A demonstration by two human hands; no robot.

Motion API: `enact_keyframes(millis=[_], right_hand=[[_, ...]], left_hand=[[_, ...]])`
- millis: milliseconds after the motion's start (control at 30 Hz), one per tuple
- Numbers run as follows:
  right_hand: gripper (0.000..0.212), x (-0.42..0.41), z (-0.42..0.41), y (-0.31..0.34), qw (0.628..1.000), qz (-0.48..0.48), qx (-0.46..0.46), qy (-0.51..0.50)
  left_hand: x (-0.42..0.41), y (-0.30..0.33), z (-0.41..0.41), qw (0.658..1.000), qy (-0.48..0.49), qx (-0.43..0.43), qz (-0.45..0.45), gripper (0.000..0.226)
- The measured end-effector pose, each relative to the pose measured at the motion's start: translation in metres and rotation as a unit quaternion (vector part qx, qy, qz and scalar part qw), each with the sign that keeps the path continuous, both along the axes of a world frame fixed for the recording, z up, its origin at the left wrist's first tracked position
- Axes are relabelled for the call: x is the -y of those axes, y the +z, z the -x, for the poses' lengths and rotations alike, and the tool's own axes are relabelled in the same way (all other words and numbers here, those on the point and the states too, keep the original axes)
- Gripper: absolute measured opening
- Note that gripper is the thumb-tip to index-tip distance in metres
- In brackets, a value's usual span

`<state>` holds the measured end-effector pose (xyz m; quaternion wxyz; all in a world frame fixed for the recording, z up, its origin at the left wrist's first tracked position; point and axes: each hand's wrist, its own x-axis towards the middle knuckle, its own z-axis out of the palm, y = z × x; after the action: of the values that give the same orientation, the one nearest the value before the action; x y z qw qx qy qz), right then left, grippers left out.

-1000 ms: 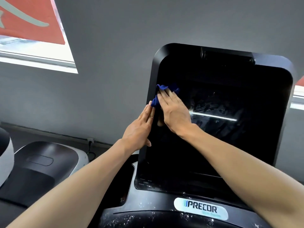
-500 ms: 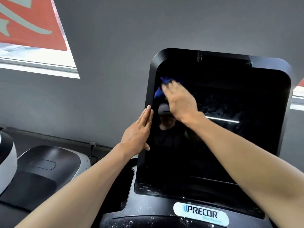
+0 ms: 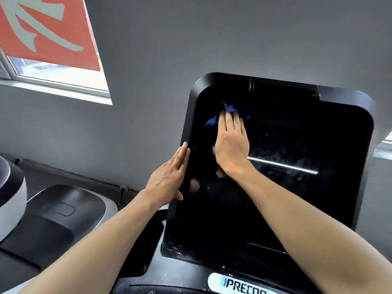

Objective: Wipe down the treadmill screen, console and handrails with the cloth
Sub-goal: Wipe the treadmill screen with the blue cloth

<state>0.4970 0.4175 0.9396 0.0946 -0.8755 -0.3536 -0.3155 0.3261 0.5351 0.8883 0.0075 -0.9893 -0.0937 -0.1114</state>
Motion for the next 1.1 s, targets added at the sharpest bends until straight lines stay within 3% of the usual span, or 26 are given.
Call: enact_keyframes(millis=[133, 267, 433, 533, 633, 767, 867, 967, 1100], right_hand=[[0.059, -0.019, -0.02, 0.02, 0.988, 0.099, 0.047, 0.109], [0.053, -0.009, -0.021, 0.012, 0.998, -0.021, 0.04, 0.043], [0.057, -0.021, -0.016, 0.005, 0.99, 0.036, 0.056, 0.125], [0.054, -0.032, -0.024, 0.024, 0.996, -0.028, 0.041, 0.072], [0.051, -0.04, -0.002, 0.002, 0.993, -0.096, 0.039, 0.06], [0.05, -0.024, 0.024, -0.035, 0.991, -0.044, 0.024, 0.122], [0.056, -0.033, 0.01, -0.016, 0.994, -0.025, 0.031, 0.105], [0.054, -0.053, -0.002, 0.009, 0.994, -0.09, -0.008, 0.064], [0.049, -0.05, 0.021, -0.013, 0.972, -0.182, -0.098, 0.114]], left_hand=[[0.001, 0.0, -0.001, 1.0, 0.016, -0.01, -0.01, 0.155], [-0.001, -0.002, -0.002, 1.0, 0.004, -0.007, 0.0, 0.154], [-0.013, 0.003, -0.001, 0.998, -0.037, 0.027, 0.04, 0.14], [-0.023, 0.01, -0.005, 0.992, -0.043, 0.056, 0.102, 0.132], [-0.035, 0.01, -0.013, 0.988, -0.062, 0.069, 0.121, 0.133], [-0.05, 0.002, -0.013, 0.987, -0.098, 0.066, 0.106, 0.136], [-0.062, -0.005, -0.011, 0.986, -0.118, 0.056, 0.1, 0.137], [-0.07, -0.008, -0.013, 0.984, -0.139, 0.06, 0.09, 0.132], [-0.073, -0.011, -0.007, 0.979, -0.15, 0.06, 0.124, 0.116]])
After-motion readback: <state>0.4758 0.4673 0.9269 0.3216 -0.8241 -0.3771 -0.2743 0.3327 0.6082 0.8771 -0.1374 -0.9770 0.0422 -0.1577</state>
